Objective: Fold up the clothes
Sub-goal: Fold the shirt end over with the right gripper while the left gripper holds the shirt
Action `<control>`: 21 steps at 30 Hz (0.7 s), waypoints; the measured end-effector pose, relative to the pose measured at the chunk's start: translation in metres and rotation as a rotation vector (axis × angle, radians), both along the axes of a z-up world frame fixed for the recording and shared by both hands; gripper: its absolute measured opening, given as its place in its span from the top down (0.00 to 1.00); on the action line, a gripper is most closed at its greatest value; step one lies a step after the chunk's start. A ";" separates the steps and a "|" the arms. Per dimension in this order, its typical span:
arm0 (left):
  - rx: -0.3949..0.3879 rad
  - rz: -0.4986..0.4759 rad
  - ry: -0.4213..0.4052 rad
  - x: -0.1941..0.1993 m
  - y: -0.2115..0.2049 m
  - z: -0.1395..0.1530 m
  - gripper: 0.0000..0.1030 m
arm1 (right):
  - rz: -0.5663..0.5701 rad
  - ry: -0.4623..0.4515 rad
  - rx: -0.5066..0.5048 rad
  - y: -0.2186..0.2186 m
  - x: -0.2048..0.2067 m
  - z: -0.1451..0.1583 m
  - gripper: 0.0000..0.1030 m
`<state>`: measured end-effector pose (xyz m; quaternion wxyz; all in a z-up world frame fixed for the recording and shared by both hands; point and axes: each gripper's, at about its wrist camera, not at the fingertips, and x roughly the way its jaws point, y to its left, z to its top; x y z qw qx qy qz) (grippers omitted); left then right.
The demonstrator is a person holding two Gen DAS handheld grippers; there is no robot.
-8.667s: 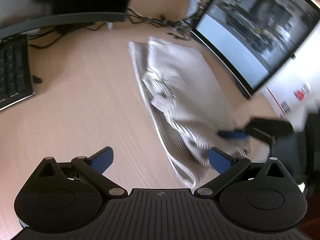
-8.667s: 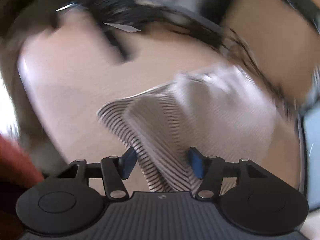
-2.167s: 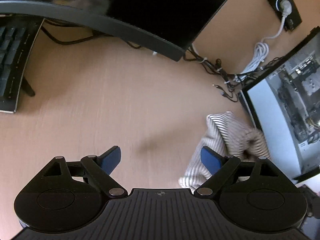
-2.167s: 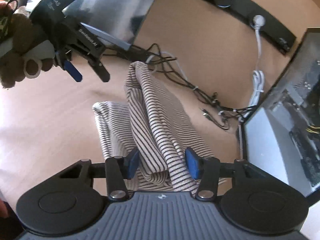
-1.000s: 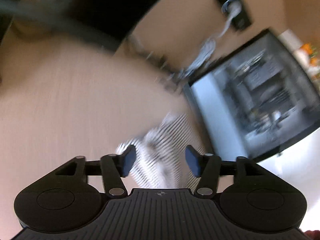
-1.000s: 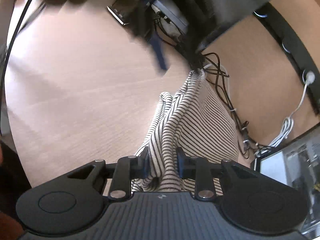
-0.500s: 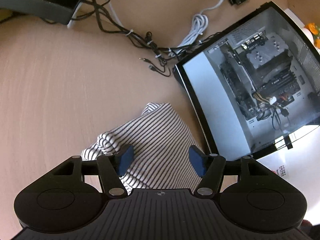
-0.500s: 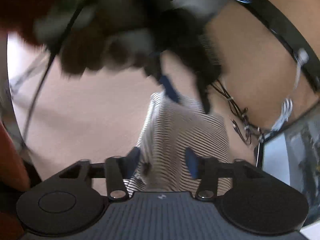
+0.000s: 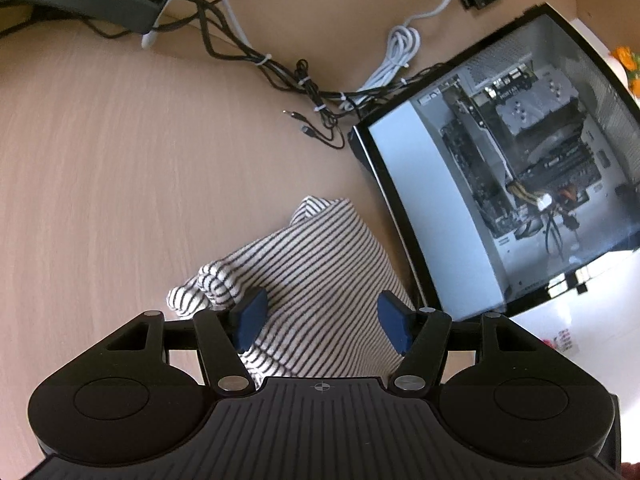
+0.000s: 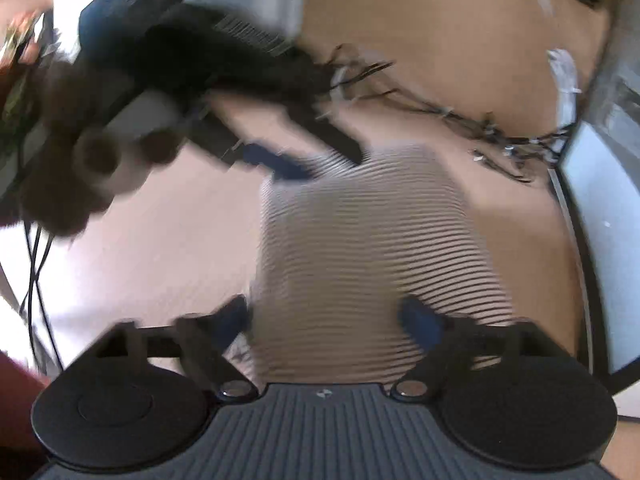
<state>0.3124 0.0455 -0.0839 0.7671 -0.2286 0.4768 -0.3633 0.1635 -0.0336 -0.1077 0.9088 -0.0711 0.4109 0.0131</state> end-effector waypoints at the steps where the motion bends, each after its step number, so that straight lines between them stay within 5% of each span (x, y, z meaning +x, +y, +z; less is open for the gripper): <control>1: 0.008 -0.001 -0.009 -0.001 -0.001 0.001 0.35 | 0.001 0.004 -0.025 0.006 0.001 -0.003 0.00; 6: 0.015 0.005 -0.016 -0.002 -0.002 0.001 0.35 | 0.018 0.031 -0.066 0.020 0.002 -0.004 0.00; 10: 0.013 0.008 -0.012 0.000 -0.002 0.000 0.35 | 0.011 -0.008 0.141 -0.012 -0.002 0.041 0.00; 14: 0.008 0.012 -0.007 0.000 -0.001 -0.001 0.35 | -0.059 -0.127 0.224 -0.048 -0.002 0.078 0.00; 16: 0.005 0.011 -0.005 0.000 -0.001 -0.001 0.35 | -0.122 -0.128 0.215 -0.062 0.009 0.075 0.00; 21: -0.005 0.003 0.000 0.001 0.001 -0.002 0.35 | -0.245 0.053 0.128 -0.071 0.042 0.022 0.00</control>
